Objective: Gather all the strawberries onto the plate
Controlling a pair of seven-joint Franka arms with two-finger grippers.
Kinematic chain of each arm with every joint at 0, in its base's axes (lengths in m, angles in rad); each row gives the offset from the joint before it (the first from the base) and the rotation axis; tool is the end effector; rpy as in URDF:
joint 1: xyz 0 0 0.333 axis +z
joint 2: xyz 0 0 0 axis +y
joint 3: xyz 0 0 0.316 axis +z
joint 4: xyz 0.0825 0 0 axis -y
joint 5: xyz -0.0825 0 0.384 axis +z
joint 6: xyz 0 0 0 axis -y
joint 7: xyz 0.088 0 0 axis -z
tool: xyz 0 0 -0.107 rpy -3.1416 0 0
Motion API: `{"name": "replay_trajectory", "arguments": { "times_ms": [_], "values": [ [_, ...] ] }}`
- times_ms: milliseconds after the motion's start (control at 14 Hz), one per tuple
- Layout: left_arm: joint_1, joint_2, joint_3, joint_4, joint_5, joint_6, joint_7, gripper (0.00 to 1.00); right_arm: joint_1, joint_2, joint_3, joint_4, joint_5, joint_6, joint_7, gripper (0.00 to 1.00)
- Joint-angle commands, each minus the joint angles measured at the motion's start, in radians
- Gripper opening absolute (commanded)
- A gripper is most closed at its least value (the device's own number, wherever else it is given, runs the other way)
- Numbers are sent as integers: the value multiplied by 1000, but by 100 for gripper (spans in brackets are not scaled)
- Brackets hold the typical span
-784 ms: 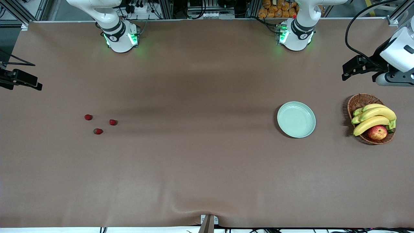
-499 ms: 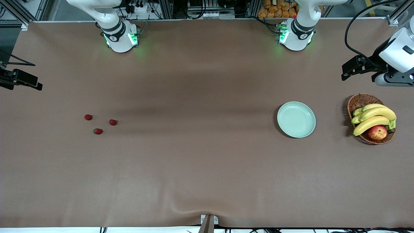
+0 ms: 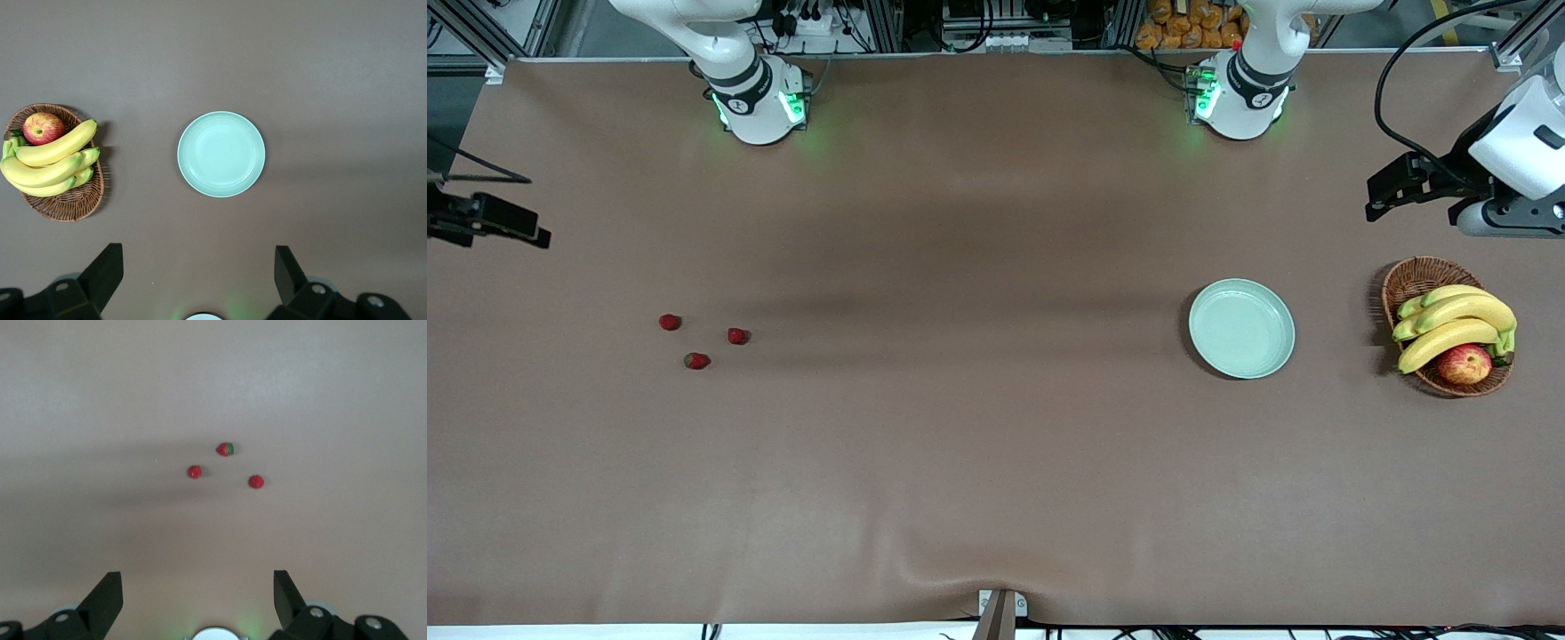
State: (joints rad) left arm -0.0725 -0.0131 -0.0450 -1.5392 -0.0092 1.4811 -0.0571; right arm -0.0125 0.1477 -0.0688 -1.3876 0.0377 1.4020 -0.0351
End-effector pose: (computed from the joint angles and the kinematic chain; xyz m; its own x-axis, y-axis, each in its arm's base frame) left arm 0.5375 -0.0647 0.6388 0.9971 -0.0610 -0.0454 -0.0608 -0.9981 0.0060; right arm 0.5805 -0.0395 0.6120 0.9905 -0.0398 -0.1315 -0.0444 -0.9985 -0.0322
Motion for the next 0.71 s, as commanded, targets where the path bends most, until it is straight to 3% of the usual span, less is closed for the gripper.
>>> {"name": "replay_trajectory", "arguments": {
  "times_ms": [0,428,642],
  "values": [
    [5,-1,-4,4,12,-9,16,100,-3,61,6,-91,13,124,-8,100],
    [7,5,-4,5,0,16,11,100,17,219,7,-341,17,493,-6,100],
    [10,7,-4,4,0,24,11,100,40,308,9,-376,21,606,-3,100]
  ]
}}
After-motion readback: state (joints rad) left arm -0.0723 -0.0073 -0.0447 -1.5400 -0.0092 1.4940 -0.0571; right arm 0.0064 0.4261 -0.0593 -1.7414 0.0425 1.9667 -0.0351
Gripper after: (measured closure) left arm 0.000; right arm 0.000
